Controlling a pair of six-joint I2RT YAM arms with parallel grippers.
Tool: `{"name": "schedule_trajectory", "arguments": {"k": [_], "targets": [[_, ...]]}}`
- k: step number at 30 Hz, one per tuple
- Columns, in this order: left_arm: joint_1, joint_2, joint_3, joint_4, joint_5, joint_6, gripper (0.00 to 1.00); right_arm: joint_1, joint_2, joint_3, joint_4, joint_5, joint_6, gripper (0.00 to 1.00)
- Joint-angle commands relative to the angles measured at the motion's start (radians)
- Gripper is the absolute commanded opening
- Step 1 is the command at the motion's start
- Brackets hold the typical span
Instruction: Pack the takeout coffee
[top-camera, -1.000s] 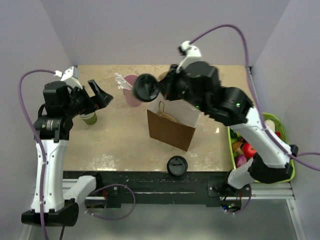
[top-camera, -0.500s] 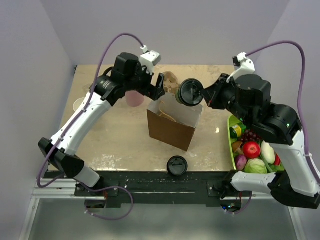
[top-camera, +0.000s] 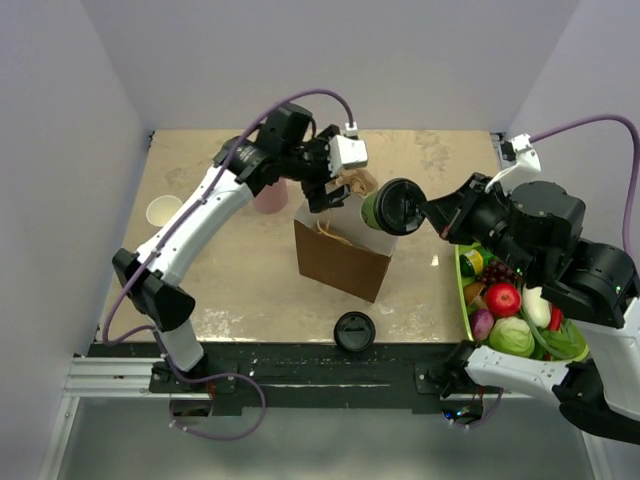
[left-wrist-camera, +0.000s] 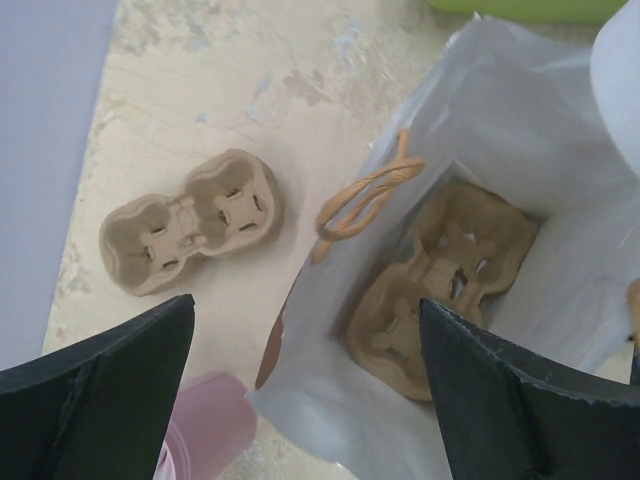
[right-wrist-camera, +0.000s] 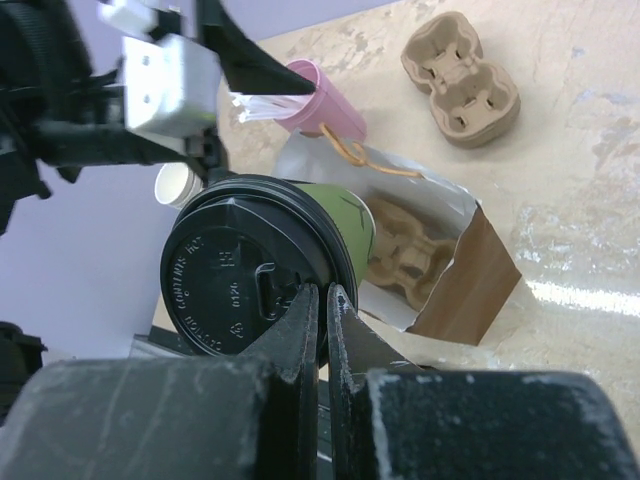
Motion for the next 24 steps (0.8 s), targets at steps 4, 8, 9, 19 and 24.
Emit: {"name": "schedule_trajectory", "arguments": {"k": [4, 8, 9, 19, 24], "targets": [[-0.094, 0.140, 0.104, -0.040, -0.080, 0.137, 0.87, -0.004, -0.043, -0.059, -0.007, -0.040, 0.055, 0.00], [-0.110, 0.174, 0.119, -0.031, -0.098, 0.148, 0.55, -0.004, -0.050, -0.075, -0.018, -0.054, 0.066, 0.00], [-0.111, 0.171, 0.116, -0.029, -0.100, 0.154, 0.51, -0.004, -0.055, -0.085, -0.019, -0.050, 0.067, 0.00], [-0.143, -0.003, -0.035, 0.126, -0.358, 0.123, 0.00, -0.004, -0.086, -0.165, 0.027, 0.050, 0.092, 0.00], [-0.174, -0.099, -0.146, 0.239, -0.531, 0.137, 0.00, -0.004, -0.080, -0.181, 0.122, 0.078, 0.076, 0.00]]}}
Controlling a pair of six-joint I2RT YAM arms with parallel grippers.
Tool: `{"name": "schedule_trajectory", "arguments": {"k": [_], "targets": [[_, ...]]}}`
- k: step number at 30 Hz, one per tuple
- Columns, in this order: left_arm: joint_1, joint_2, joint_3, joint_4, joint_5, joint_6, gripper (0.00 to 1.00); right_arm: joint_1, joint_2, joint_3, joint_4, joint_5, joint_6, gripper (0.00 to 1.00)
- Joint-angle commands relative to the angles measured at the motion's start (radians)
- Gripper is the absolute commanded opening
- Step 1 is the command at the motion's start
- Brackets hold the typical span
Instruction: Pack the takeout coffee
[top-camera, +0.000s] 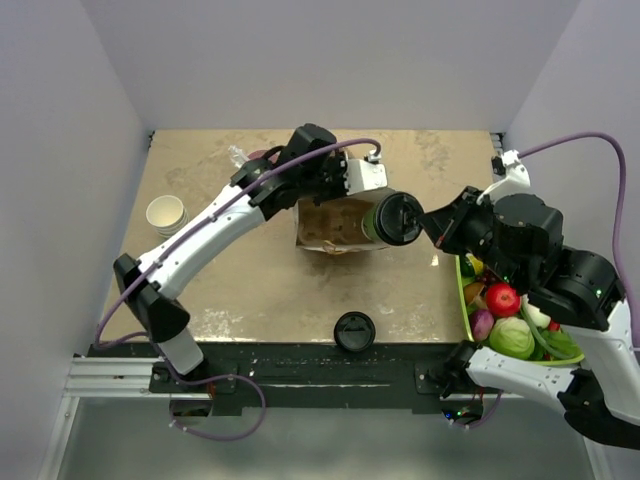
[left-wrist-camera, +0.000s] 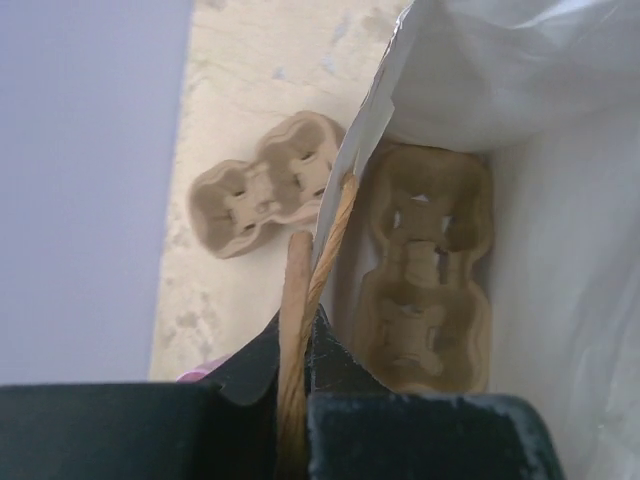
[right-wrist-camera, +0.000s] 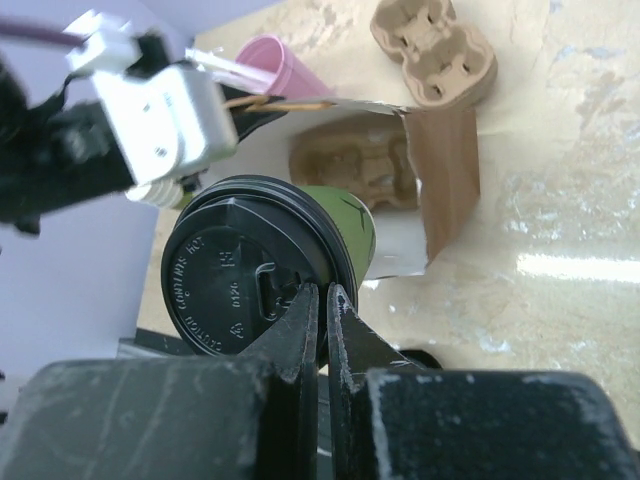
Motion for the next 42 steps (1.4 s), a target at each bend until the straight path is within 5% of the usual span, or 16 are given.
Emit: {"name": "schedule_trajectory", "arguments": {"k": [1, 15, 24, 31, 42], "targets": [[-0.027, -0.140, -0.104, 0.176, -0.238, 0.005, 0.00, -0.004, -0.009, -0.022, 0.149, 0.058, 0.009, 0.00], [-0.102, -0.271, -0.490, 0.446, -0.410, -0.158, 0.00, -0.004, -0.088, -0.334, 0.372, 0.069, -0.030, 0.00], [-0.172, -0.285, -0.479, 0.464, -0.395, -0.236, 0.00, -0.004, -0.265, -0.407, 0.424, 0.020, -0.019, 0.00], [-0.204, -0.259, -0.478, 0.431, -0.382, -0.311, 0.00, -0.004, -0.380, -0.459, 0.313, 0.061, -0.062, 0.00], [-0.293, -0.173, -0.407, 0.267, -0.418, -0.530, 0.00, -0.004, -0.438, -0.605, 0.424, -0.097, -0.227, 0.00]]}}
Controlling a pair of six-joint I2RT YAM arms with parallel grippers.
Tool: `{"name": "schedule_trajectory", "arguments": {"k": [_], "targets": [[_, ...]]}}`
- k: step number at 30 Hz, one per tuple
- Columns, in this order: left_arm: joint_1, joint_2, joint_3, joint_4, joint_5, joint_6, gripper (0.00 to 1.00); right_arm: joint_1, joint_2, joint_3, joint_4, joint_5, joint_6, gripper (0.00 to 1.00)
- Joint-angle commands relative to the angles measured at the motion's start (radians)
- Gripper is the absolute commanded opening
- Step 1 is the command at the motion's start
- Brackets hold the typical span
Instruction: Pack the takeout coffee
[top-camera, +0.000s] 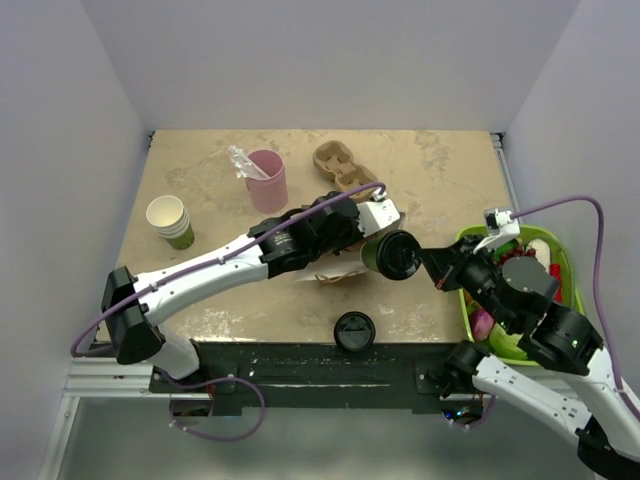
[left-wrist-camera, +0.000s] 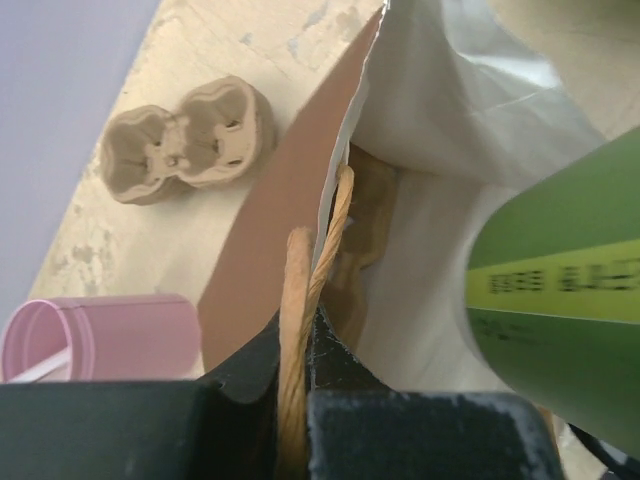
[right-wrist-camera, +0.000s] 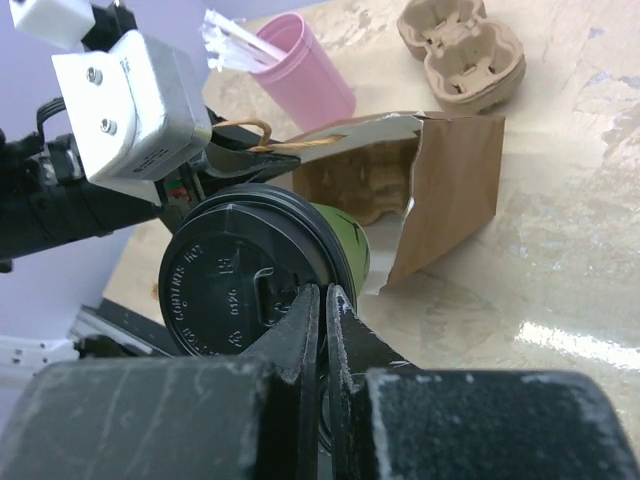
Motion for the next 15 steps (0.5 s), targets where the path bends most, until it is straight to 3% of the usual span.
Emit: {"name": "schedule_trajectory", "arguments": {"k": [1, 6, 15], "targets": [[-0.046, 0.043, 0.052, -0.081, -0.042, -0.170, 0.00, -0.002, -0.042, -0.042, 0.049, -0.017, -0.066, 0.00], [-0.072, 0.090, 0.133, -0.140, -0.090, -0.288, 0.00, -0.004, -0.108, -0.102, 0.081, 0.013, -0.102, 0.00], [-0.071, 0.049, 0.120, -0.105, -0.078, -0.287, 0.00, -0.004, -0.129, -0.152, 0.099, 0.028, -0.129, 0.00]]}}
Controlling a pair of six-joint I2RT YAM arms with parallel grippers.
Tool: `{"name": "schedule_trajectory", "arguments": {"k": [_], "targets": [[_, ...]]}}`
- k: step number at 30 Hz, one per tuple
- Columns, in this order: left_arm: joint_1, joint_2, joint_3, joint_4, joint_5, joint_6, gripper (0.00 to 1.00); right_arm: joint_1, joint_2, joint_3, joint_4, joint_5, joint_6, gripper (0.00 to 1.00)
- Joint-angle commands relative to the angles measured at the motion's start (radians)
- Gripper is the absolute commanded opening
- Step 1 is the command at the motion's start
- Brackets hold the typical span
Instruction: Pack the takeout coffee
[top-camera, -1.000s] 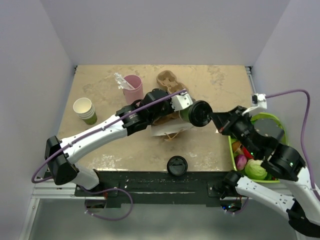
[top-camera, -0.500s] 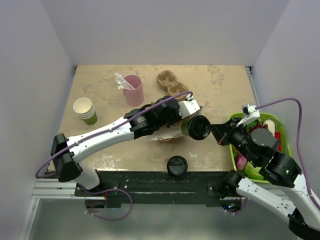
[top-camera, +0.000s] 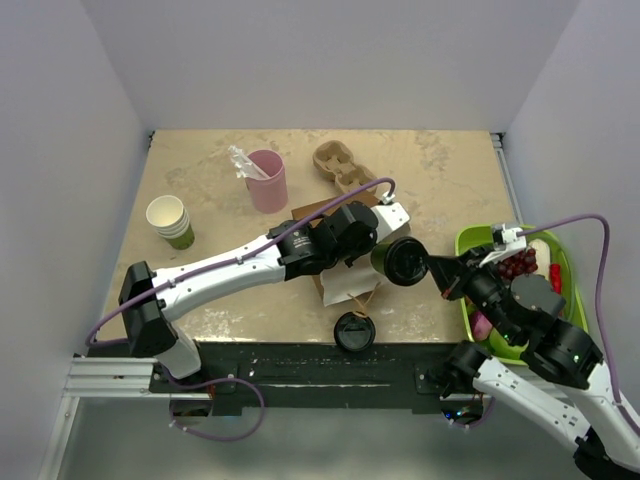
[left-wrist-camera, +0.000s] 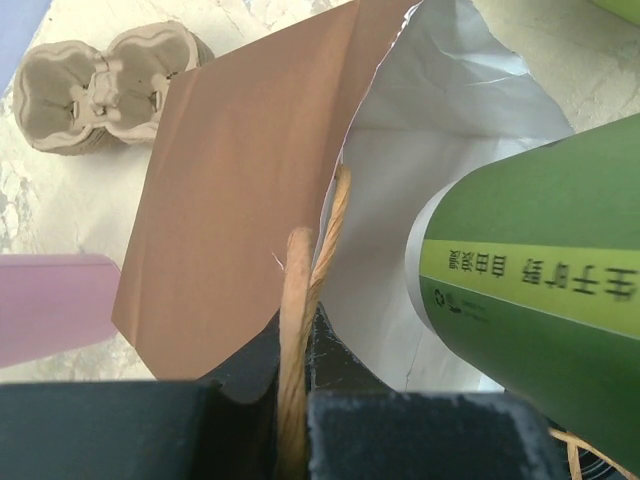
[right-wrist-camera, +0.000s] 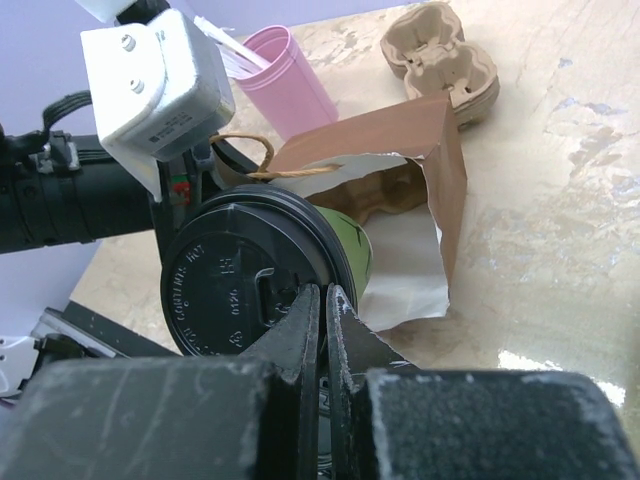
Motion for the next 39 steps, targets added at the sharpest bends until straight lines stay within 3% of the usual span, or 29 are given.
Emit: {"name": "schedule_trajectory", "arguments": {"k": [1, 10, 18, 25, 31, 39], "targets": [[0.002, -0.048, 0.033, 0.029, -0.024, -0.047, 0.00, -0.002, 0.007, -0.040, 0.073, 0.010, -0.040, 0.00], [0.011, -0.071, 0.039, 0.029, 0.013, -0.045, 0.00, -0.003, 0.041, -0.166, 0.291, -0.131, -0.088, 0.00], [0.048, -0.097, 0.036, 0.032, 0.203, -0.044, 0.00, -0.002, 0.137, -0.259, 0.549, -0.231, -0.221, 0.00], [0.059, -0.071, 0.084, -0.013, 0.254, -0.096, 0.00, 0.014, 0.212, -0.352, 0.719, -0.197, -0.292, 0.00], [0.063, -0.037, 0.111, -0.034, 0.257, -0.120, 0.00, 0.116, 0.269, -0.352, 0.716, -0.050, -0.313, 0.00], [0.068, -0.018, 0.105, -0.027, 0.291, -0.137, 0.00, 0.190, 0.336, -0.396, 0.825, 0.077, -0.231, 0.00]]}}
